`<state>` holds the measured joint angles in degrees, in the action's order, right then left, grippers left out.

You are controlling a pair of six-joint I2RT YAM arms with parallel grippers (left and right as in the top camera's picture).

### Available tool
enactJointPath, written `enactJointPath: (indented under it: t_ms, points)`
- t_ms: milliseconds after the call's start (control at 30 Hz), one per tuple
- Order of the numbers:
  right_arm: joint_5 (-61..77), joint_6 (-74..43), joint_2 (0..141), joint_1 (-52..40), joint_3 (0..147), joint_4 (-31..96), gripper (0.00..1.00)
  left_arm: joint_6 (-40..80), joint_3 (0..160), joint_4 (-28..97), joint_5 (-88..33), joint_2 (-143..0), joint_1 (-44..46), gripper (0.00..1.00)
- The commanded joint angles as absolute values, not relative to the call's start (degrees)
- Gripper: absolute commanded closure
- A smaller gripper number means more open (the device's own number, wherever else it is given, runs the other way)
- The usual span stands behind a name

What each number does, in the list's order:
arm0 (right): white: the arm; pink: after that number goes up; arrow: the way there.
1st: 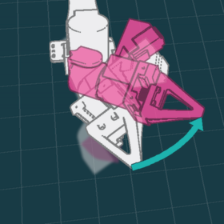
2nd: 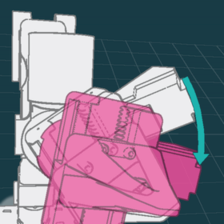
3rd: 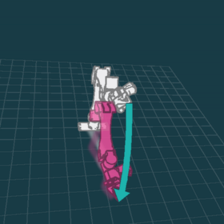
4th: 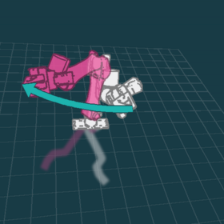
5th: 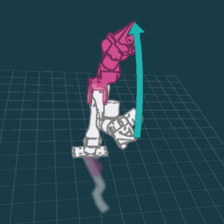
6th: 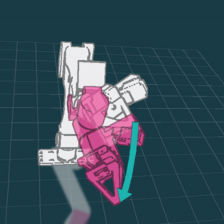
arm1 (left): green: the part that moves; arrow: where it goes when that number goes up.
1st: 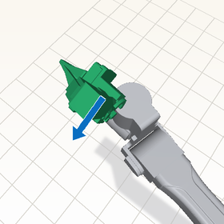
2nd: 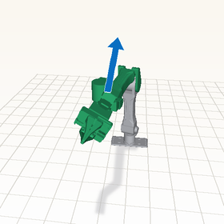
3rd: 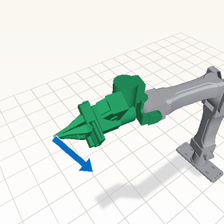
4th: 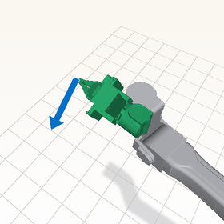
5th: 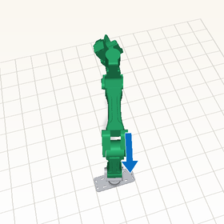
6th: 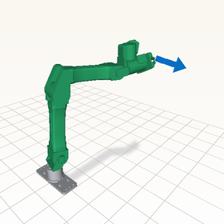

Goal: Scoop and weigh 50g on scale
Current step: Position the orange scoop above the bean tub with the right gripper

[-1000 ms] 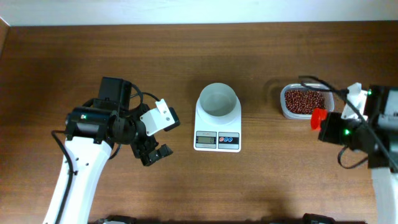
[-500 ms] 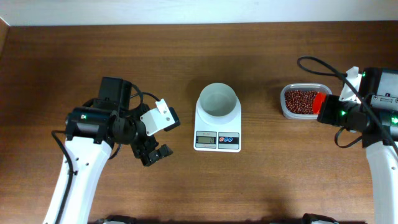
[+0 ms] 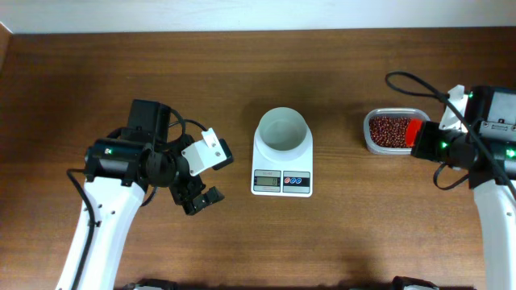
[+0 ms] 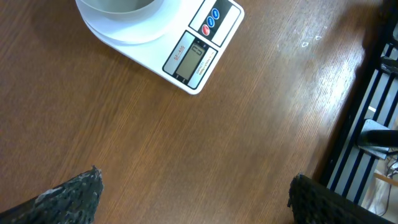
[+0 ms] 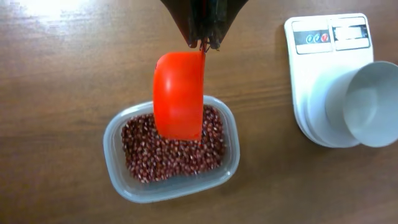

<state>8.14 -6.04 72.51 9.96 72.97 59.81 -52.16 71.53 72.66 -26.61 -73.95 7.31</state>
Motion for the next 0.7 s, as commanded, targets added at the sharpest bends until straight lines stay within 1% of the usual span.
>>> enactJointPath:
  t_ms: [0,333,667]
  points:
    - [6.2,-6.0,72.7,9.8,73.3,60.1,0.96,-53.2,72.5,72.6,-27.7,-74.1,7.1,0.01]
    - [8.4,-6.0,72.8,9.8,73.3,60.3,0.96,-53.2,72.5,72.6,-27.7,-74.1,7.1,0.01]
    - [8.3,-6.0,74.6,9.8,73.3,57.2,0.96,-53.2,72.5,72.6,-27.6,-74.1,7.1,0.01]
